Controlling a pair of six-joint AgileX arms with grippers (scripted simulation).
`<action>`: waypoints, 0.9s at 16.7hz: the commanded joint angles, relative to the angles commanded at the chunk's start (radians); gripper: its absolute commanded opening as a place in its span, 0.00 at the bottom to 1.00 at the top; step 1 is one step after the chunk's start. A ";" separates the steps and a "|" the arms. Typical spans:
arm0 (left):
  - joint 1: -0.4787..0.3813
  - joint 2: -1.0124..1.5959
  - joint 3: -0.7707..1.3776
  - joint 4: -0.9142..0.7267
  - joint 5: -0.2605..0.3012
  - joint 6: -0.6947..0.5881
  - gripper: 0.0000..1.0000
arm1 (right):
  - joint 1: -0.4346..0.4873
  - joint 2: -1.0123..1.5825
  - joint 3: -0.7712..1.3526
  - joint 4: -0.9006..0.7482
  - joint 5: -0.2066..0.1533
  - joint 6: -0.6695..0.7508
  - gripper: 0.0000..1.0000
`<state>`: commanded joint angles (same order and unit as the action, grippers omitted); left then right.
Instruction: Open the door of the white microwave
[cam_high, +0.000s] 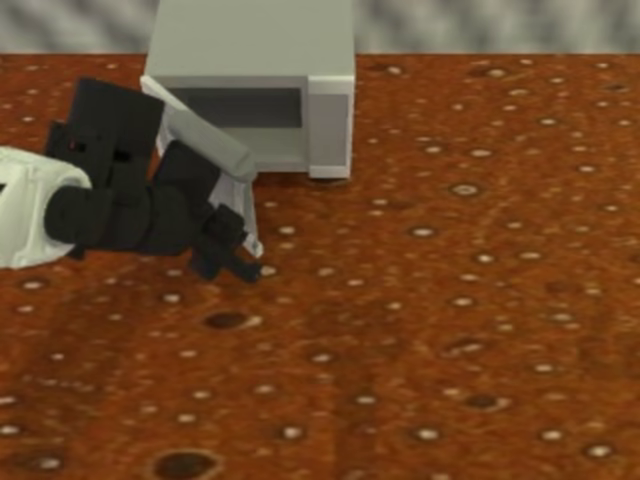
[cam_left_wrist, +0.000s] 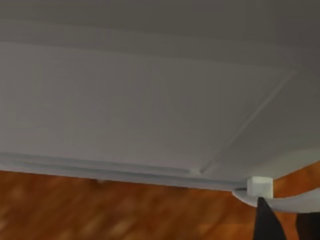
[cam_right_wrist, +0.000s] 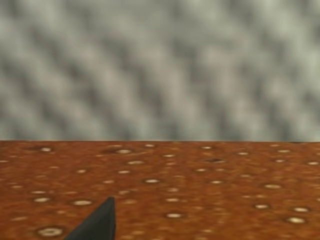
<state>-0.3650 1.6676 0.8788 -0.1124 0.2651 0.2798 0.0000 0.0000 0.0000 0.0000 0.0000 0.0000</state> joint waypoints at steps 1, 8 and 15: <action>0.000 0.000 0.000 0.000 0.000 0.000 0.00 | 0.000 0.000 0.000 0.000 0.000 0.000 1.00; 0.006 -0.003 -0.005 -0.008 0.021 0.019 0.00 | 0.000 0.000 0.000 0.000 0.000 0.000 1.00; 0.029 -0.010 -0.007 -0.020 0.045 0.061 0.00 | 0.000 0.000 0.000 0.000 0.000 0.000 1.00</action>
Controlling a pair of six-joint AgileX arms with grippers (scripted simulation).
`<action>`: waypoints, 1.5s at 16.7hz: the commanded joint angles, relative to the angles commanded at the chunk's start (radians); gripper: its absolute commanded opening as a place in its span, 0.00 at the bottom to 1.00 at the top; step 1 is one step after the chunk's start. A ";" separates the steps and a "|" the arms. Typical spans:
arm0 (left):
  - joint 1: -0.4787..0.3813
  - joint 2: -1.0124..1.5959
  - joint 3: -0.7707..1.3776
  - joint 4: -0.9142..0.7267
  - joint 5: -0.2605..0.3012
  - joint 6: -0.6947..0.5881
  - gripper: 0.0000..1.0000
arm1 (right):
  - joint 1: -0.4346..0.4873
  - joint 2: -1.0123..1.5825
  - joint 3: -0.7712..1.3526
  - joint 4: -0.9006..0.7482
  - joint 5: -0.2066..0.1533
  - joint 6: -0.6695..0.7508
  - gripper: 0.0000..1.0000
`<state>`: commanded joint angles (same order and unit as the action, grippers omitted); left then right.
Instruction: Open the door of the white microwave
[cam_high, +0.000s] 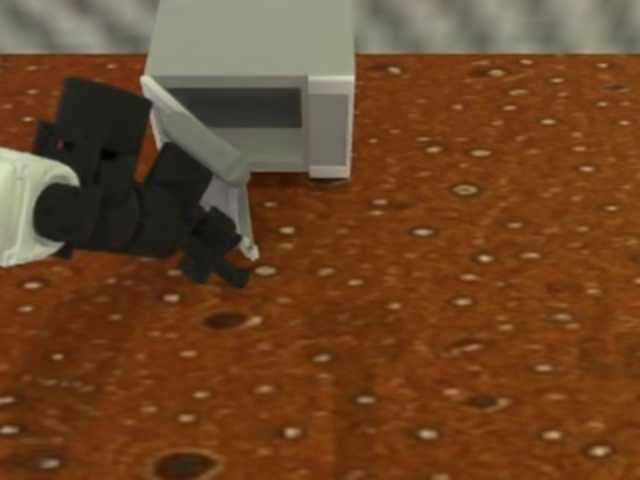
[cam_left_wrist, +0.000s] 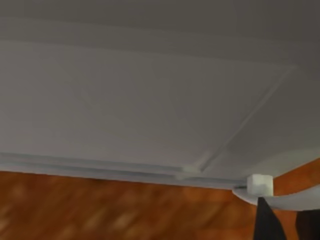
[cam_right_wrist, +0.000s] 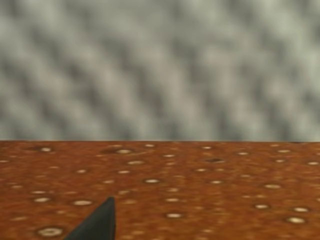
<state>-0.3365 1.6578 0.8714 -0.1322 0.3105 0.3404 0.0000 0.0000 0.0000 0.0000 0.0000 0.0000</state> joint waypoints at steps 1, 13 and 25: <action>0.000 0.000 0.000 0.000 0.000 0.000 0.00 | 0.000 0.000 0.000 0.000 0.000 0.000 1.00; 0.000 0.000 0.000 0.000 0.000 0.000 0.00 | 0.000 0.000 0.000 0.000 0.000 0.000 1.00; 0.006 -0.002 -0.004 -0.010 0.020 0.020 0.00 | 0.000 0.000 0.000 0.000 0.000 0.000 1.00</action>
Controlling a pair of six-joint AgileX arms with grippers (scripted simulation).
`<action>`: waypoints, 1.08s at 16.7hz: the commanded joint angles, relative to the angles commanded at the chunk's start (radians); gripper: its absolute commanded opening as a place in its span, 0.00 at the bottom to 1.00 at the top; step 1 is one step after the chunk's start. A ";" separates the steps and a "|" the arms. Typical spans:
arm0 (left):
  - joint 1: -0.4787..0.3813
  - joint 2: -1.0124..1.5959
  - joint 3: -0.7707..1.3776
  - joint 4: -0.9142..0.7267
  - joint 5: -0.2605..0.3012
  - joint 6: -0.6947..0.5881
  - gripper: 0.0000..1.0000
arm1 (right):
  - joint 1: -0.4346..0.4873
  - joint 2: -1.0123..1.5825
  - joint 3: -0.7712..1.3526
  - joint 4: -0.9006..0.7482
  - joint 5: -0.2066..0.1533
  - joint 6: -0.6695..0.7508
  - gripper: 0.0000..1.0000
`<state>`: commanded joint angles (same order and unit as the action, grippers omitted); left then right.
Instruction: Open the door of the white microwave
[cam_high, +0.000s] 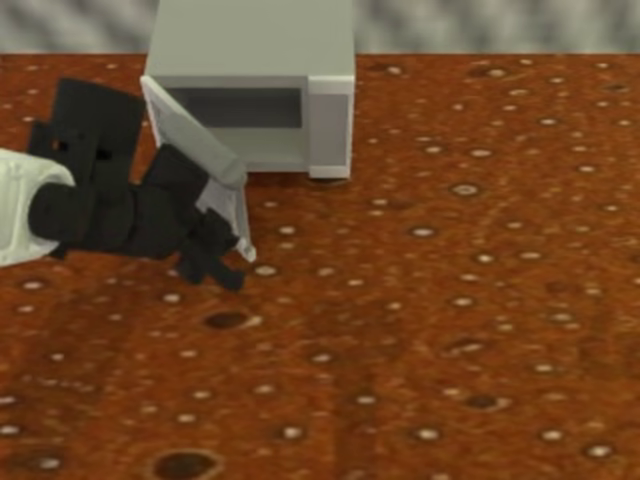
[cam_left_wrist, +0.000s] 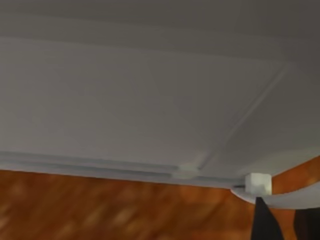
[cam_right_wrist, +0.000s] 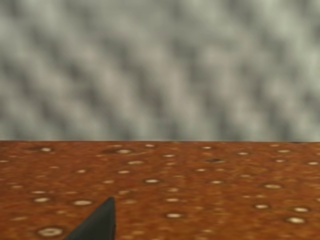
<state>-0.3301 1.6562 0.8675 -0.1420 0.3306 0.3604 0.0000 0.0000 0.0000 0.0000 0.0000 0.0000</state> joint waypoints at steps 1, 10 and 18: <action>0.006 -0.002 0.001 -0.002 0.006 0.010 0.00 | 0.000 0.000 0.000 0.000 0.000 0.000 1.00; 0.023 -0.005 0.000 -0.014 0.024 0.042 0.00 | 0.000 0.000 0.000 0.000 0.000 0.000 1.00; 0.023 -0.005 0.000 -0.014 0.024 0.042 0.00 | 0.000 0.000 0.000 0.000 0.000 0.000 1.00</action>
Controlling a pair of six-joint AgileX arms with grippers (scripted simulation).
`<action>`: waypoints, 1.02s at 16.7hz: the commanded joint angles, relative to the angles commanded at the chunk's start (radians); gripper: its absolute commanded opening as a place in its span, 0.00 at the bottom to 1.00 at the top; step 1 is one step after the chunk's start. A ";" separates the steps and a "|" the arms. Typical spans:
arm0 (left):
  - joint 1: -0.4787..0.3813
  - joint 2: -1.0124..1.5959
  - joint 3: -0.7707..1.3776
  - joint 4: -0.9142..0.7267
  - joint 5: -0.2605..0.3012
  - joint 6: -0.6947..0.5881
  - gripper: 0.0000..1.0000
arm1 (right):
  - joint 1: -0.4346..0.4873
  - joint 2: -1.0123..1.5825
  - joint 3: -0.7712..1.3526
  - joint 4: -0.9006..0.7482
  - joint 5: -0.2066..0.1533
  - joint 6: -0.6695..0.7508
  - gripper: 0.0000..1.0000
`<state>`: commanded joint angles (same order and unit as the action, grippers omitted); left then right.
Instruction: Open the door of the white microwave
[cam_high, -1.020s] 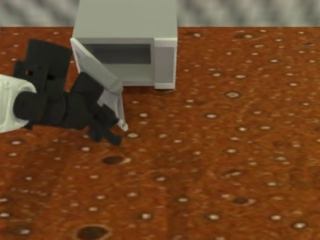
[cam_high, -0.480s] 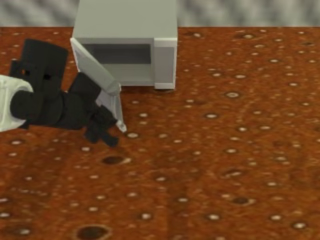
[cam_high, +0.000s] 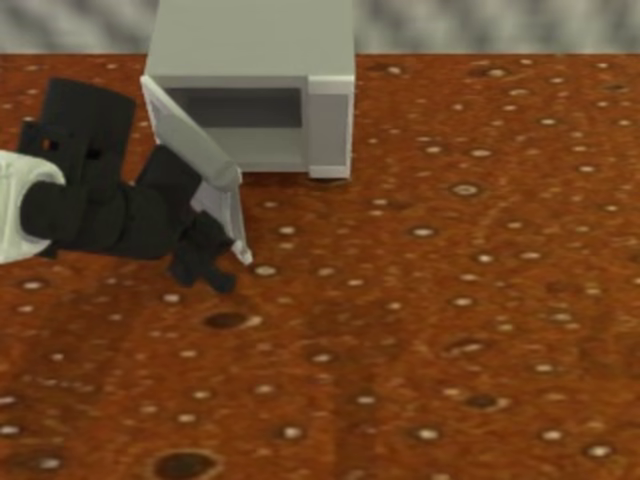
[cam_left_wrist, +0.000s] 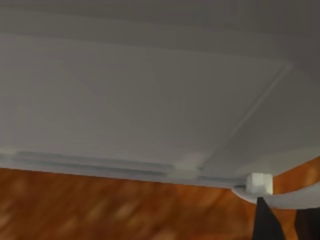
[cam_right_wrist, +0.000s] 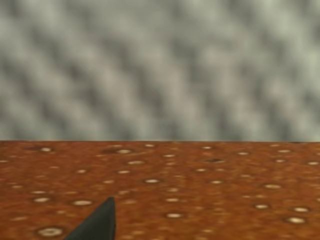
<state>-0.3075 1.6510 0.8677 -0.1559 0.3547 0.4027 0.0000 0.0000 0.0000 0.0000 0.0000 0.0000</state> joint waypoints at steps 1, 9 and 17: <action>0.000 0.000 0.000 0.000 0.000 0.000 0.00 | 0.000 0.000 0.000 0.000 0.000 0.000 1.00; 0.000 0.000 0.000 0.000 0.000 0.000 0.00 | 0.000 0.000 0.000 0.000 0.000 0.000 1.00; 0.021 -0.004 0.001 -0.020 0.035 0.050 0.00 | 0.000 0.000 0.000 0.000 0.000 0.000 1.00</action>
<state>-0.2862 1.6469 0.8686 -0.1764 0.3901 0.4525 0.0000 0.0000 0.0000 0.0000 0.0000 0.0000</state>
